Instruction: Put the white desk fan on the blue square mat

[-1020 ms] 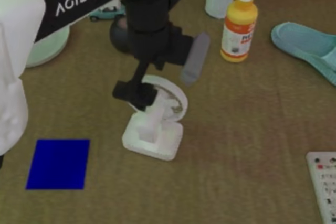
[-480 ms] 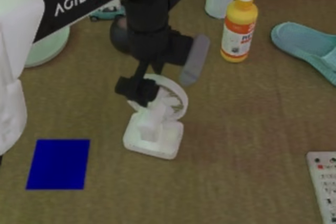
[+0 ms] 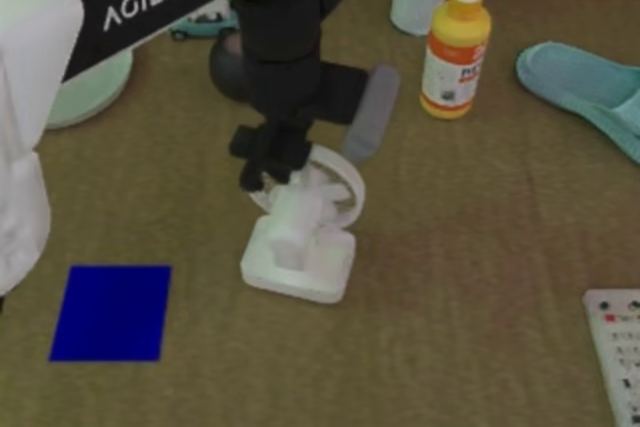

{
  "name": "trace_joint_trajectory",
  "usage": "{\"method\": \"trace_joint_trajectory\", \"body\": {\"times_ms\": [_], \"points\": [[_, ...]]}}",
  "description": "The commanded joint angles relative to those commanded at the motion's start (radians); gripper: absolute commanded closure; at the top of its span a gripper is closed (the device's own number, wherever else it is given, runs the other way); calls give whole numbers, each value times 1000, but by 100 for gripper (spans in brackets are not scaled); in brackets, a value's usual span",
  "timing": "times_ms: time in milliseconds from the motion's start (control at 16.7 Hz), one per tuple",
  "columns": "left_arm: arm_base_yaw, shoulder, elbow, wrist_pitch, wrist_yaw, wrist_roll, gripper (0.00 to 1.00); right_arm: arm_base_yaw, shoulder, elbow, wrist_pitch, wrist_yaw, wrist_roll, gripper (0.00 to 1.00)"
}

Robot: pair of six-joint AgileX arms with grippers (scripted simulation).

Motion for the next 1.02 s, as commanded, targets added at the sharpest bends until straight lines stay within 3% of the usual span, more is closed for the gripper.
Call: {"method": "trace_joint_trajectory", "body": {"times_ms": [600,1020], "points": [[1,-1,3,-3,0,2,100,0,0,0,0,0,0,0],[17,34,238,-200,0,2,100,0,0,0,0,0,0,0]]}}
